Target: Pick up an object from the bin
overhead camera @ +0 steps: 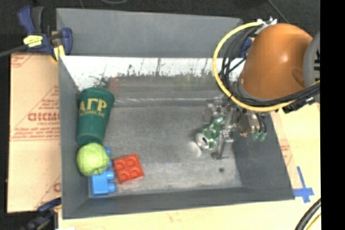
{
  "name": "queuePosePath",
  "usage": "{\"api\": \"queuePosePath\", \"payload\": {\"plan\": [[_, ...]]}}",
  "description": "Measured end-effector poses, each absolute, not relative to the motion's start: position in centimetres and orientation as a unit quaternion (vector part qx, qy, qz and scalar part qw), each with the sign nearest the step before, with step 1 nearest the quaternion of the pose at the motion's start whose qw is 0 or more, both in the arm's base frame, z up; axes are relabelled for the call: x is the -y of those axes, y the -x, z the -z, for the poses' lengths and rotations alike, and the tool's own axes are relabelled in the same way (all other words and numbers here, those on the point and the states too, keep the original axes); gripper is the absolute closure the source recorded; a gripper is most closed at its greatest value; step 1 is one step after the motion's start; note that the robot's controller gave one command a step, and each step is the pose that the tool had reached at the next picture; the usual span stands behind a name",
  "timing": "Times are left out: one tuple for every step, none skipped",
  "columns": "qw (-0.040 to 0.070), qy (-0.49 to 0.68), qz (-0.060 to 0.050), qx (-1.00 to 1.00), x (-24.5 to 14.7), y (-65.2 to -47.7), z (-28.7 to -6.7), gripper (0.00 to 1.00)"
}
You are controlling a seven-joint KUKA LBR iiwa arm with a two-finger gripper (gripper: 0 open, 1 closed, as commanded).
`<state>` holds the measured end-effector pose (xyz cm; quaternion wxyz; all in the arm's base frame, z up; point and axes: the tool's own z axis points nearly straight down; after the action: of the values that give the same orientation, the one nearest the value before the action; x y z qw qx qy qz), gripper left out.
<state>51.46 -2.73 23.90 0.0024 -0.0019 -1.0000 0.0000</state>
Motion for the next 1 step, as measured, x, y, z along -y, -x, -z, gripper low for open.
{"api": "queuePosePath", "payload": {"plan": [[-0.002,0.002,0.0,1.0,2.74,-51.59,-24.35,0.0]]}}
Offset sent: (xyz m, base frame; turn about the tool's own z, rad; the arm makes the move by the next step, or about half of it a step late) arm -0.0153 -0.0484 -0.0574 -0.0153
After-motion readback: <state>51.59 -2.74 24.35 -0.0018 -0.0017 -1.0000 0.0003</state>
